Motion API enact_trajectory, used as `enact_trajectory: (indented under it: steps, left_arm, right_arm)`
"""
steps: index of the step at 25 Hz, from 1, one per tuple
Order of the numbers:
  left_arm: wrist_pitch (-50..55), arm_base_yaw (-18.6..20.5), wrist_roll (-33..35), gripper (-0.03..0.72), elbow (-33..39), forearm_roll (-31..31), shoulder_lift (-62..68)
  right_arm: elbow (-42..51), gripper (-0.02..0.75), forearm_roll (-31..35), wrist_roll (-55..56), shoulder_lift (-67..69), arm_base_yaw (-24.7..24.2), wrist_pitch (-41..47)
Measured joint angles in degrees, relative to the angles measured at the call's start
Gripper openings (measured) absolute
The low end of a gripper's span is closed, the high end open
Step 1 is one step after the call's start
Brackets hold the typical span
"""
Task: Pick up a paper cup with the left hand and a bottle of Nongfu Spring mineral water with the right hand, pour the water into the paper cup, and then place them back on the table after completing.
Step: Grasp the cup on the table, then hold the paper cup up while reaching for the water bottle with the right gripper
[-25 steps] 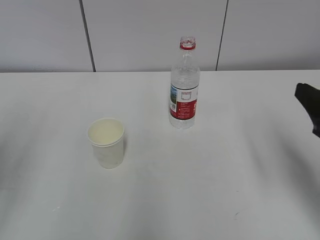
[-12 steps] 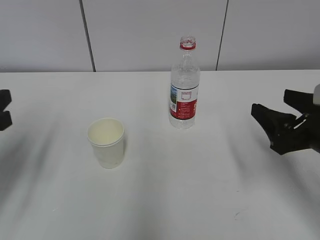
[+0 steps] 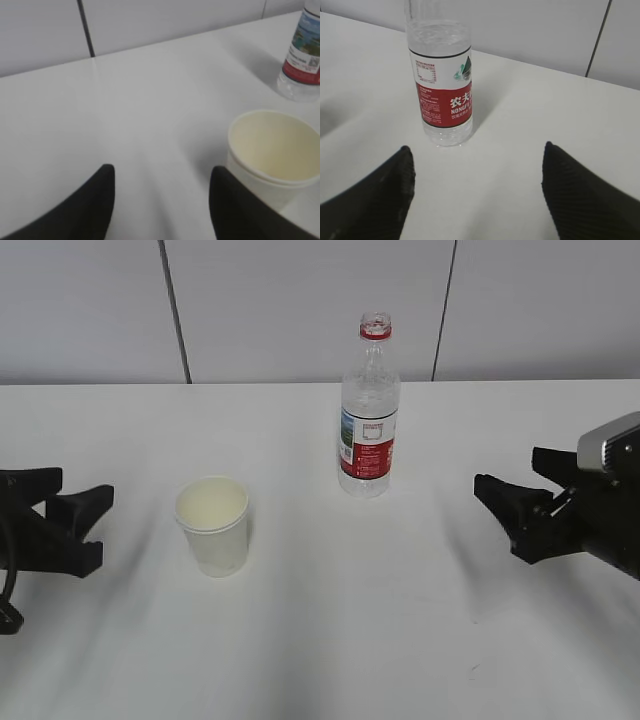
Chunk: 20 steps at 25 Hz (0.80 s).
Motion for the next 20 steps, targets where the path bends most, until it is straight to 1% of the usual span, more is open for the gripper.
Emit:
enact_trajectory:
  steps: [2,4,8,11,13,15,20]
  left_arm:
    - [-0.11,0.0,-0.73,0.386,0.0,2.64,1.99]
    - [-0.39,0.0,-1.56,0.405,0.0,3.8,4.34]
    - [-1.7,0.0,-2.06,0.508,0.0,5.24,8.74]
    - [-5.85,0.0,-2.17,0.577,0.0,10.16,11.26]
    - [-8.83,0.0,-2.17,0.593,0.0,13.32,13.06]
    - [-11.59,0.0,-2.17,0.597,0.0,15.2,15.22]
    - [-18.35,0.0,-2.23,0.598,-0.61,18.47,20.79]
  right_arm:
    - [0.0,0.587,-0.09,0.0,1.38,0.0,-1.71]
    - [0.0,0.587,-0.12,0.0,2.82,0.0,-3.33]
    - [-0.34,0.587,-0.12,0.0,5.08,0.0,-5.1]
    - [-0.45,0.587,-0.12,0.0,6.51,0.0,-5.72]
    - [-0.45,0.587,-0.12,0.0,7.35,0.0,-6.52]
    - [-0.45,0.587,-0.12,0.0,8.28,0.0,-7.86]
    - [-0.45,0.587,-0.12,0.0,10.37,0.0,-9.13]
